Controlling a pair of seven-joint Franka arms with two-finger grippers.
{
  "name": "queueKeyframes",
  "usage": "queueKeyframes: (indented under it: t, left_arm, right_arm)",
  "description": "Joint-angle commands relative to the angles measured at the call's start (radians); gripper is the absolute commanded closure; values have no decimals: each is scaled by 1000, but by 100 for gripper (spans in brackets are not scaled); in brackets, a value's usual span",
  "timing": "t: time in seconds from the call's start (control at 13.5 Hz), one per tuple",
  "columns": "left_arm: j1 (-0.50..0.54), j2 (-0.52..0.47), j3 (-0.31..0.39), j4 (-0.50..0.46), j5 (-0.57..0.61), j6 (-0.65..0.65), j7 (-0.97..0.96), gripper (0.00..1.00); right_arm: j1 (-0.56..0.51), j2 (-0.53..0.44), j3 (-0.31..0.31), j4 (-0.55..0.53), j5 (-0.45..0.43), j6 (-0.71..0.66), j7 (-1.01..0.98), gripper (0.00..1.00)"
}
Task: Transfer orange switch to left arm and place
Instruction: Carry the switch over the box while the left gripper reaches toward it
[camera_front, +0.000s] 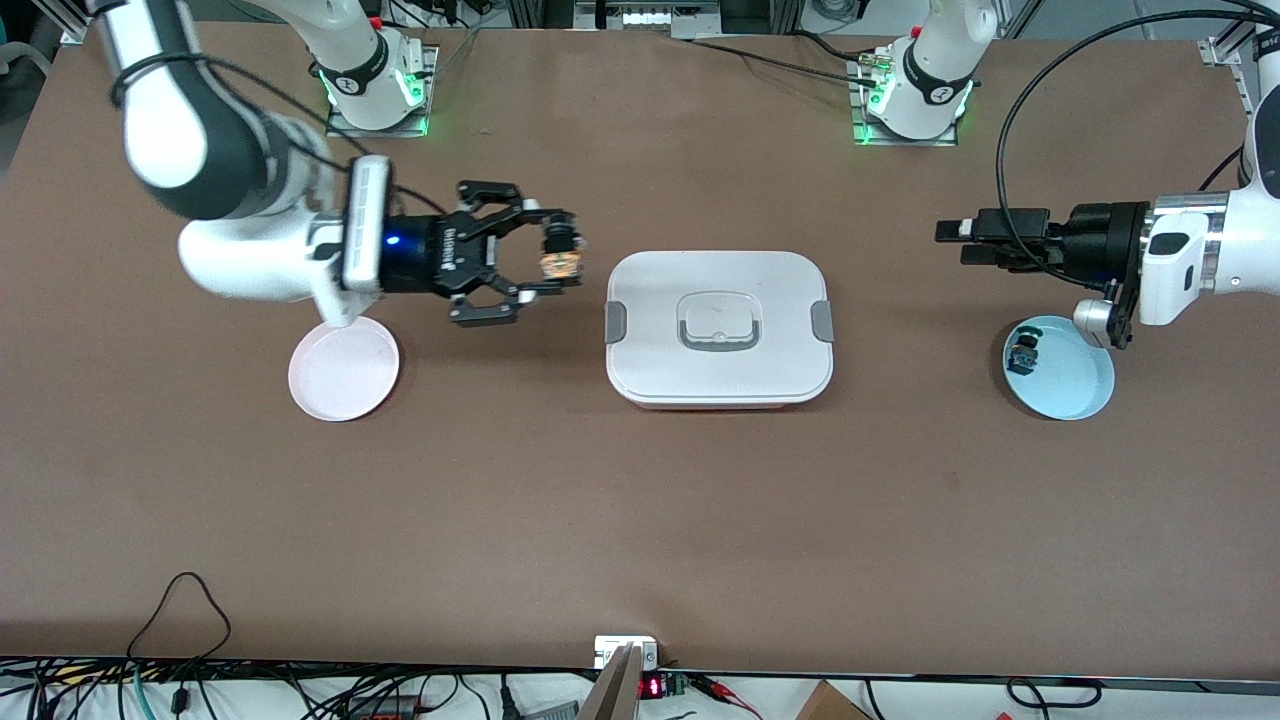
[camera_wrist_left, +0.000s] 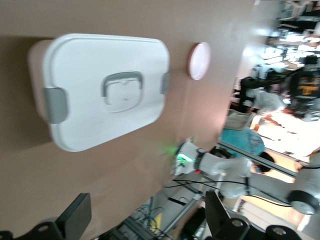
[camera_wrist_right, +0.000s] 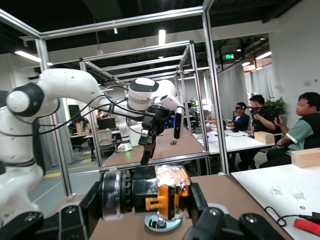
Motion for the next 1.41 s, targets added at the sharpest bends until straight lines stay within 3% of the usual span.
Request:
queueKeyframes:
  t: [0.0, 0.3, 0.44, 0.67, 1.04, 1.33]
  left_arm:
    - [-3, -3, 3, -58, -159, 21, 78, 0]
    - [-46, 6, 3, -143, -371, 88, 179, 0]
    - [-78, 9, 3, -151, -423, 129, 189, 0]
    - [-127, 9, 3, -239, -584, 192, 189, 0]
    - [-195, 34, 3, -275, -716, 270, 175, 0]
    - [-220, 25, 3, -299, -718, 279, 80, 0]
  right_arm:
    - [109, 30, -11, 64, 66, 140, 42, 100]
    - [226, 62, -11, 114, 121, 298, 88, 100]
    - [238, 79, -11, 133, 124, 306, 94, 100]
    - [240, 85, -11, 133, 126, 314, 94, 100]
    - [287, 142, -11, 191, 158, 393, 85, 100]
    - [301, 152, -11, 208, 184, 406, 82, 100]
